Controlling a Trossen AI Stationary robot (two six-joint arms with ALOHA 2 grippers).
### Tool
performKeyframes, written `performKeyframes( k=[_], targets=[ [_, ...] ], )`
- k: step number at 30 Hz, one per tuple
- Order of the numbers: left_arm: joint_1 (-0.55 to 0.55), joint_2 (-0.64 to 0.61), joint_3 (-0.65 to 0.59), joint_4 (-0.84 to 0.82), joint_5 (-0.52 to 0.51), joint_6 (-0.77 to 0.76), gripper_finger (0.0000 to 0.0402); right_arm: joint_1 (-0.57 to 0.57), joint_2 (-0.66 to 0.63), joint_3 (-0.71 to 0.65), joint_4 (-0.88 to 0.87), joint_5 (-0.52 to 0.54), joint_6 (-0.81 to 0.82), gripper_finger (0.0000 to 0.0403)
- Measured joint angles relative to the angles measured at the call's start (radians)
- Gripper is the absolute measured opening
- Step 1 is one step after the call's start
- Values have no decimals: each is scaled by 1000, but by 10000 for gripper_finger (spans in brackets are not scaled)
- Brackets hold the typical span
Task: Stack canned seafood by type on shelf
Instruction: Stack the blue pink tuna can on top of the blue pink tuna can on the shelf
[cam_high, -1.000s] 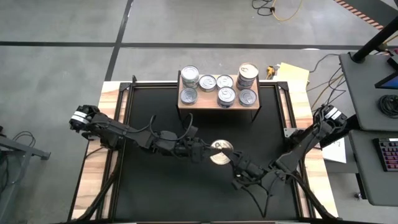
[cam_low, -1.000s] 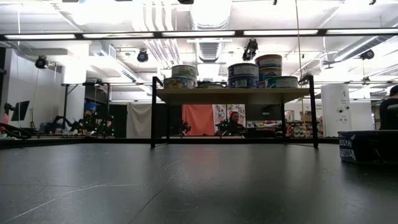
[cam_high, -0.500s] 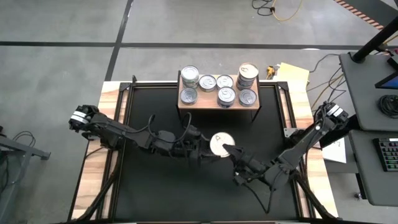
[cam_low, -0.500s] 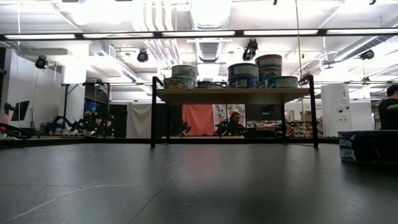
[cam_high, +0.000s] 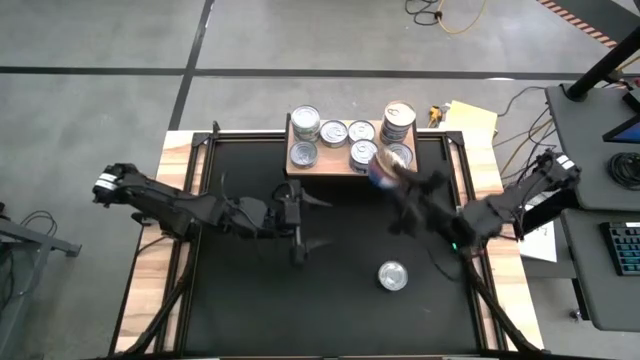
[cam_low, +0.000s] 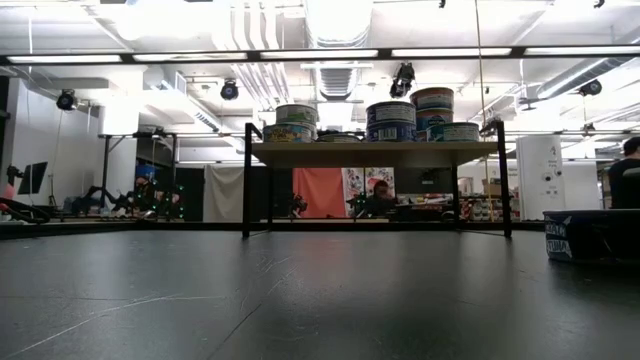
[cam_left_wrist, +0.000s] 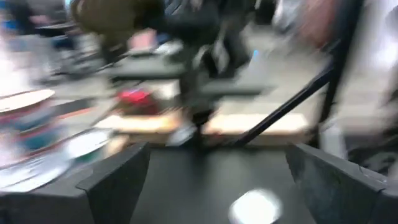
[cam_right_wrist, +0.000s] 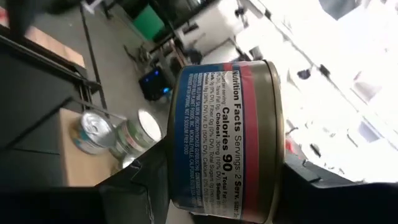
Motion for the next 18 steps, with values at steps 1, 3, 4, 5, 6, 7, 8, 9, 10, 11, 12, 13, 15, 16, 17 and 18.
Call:
performKeyframes(
  k=[1, 3, 4, 5, 6, 7, 8, 9, 10, 11, 12, 13, 15, 16, 17, 18],
  targets=[
    [1, -14, 0, -57, -41, 28, 359, -37, -13, 0, -48, -27, 50, 181],
    [4, -37, 0, -156, -101, 77, 355, -114, -35, 0, -154, -77, 137, 181],
    [6, -47, 0, -203, -116, 96, 354, -151, -41, 1, -210, -82, 169, 181],
    [10, -54, 0, -241, -125, 114, 353, -191, -46, 5, -270, -85, 205, 181],
    [15, -60, 0, -271, -125, 127, 351, -233, -50, 12, -330, -93, 235, 181],
    [19, -66, 0, -301, -125, 136, 351, -272, -51, 22, -395, -103, 272, 181],
    [23, -70, 0, -321, -125, 137, 350, -309, -52, 34, -463, -126, 314, 181],
    [26, -75, 0, -335, -125, 135, 350, -345, -51, 50, -535, -158, 361, 181],
    [29, -78, 0, -349, -125, 133, 350, -379, -49, 70, -614, -204, 413, 181],
    [32, -81, 0, -354, -127, 129, 350, -409, -44, 90, -685, -260, 466, 181],
    [33, -83, 0, -359, -134, 125, 350, -439, -34, 113, -751, -313, 517, 181],
    [33, -84, 0, -367, -144, 121, 350, -467, -26, 137, -817, -363, 565, 181],
    [33, -85, 0, -375, -178, 118, 350, -514, -2, 181, -947, -427, 632, 181],
    [33, -88, 0, -385, -198, 118, 350, -530, 10, 204, -1010, -429, 648, 181],
    [33, -92, 0, -397, -219, 117, 350, -542, 21, 226, -1064, -419, 658, 181],
    [32, -95, 0, -405, -242, 117, 350, -549, 32, 247, -1113, -390, 662, 181]
  ],
)
